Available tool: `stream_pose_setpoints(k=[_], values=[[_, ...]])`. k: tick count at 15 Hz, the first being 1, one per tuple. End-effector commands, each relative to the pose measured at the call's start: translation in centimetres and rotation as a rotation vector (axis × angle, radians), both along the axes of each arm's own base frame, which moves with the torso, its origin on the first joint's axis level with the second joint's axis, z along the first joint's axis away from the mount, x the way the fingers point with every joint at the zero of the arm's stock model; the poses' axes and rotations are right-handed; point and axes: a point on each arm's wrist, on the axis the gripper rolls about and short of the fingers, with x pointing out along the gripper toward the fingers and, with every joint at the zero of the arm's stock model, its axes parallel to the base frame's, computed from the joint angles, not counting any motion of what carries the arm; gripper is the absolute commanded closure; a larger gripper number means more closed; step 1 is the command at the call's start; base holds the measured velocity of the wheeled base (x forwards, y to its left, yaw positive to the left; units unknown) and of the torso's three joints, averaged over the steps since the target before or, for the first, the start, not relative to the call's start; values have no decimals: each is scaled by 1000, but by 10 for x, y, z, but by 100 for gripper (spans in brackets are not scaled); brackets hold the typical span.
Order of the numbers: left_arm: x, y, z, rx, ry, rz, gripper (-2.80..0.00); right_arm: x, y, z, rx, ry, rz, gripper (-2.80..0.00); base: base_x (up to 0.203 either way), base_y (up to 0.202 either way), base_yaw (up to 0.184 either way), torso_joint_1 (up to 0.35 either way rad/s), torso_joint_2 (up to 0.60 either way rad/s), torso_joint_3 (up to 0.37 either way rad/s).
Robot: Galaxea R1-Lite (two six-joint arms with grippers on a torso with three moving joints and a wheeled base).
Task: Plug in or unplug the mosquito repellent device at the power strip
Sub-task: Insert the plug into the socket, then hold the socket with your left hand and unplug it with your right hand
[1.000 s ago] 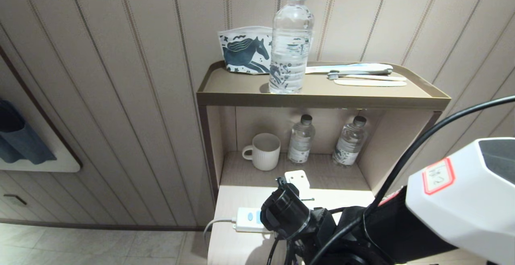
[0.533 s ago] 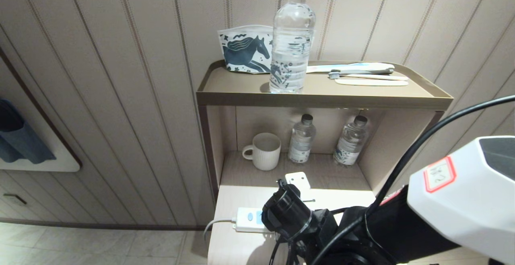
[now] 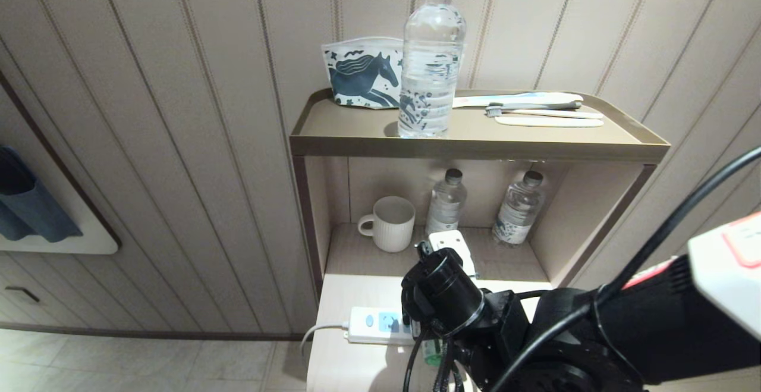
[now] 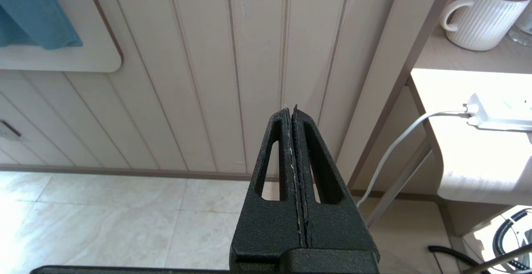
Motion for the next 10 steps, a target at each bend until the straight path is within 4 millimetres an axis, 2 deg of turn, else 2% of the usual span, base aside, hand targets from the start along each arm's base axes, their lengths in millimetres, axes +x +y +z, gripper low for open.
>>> stream_pose_setpoints(k=[1,2,3,5,8,10], values=[[0,0,0,0,0,0,0,-11,-14,36,29,-56,2,-280,0,0,0,0,0,0],[0,0,0,0,0,-1,0,-15,-18,39,19,-54,3,-280,0,0,0,0,0,0],[0,0,0,0,0,0,0,-18,-22,43,20,-66,-1,0,0,0,0,0,0,0],[0,0,0,0,1,0,0,-27,-30,53,11,-100,-10,0,0,0,0,0,0,0],[0,0,0,-2,0,-1,0,-56,-60,63,-49,-174,-44,0,0,0,0,0,0,0],[0,0,0,-2,0,-1,0,-76,-87,71,-101,-249,-105,0,0,0,0,0,0,0]])
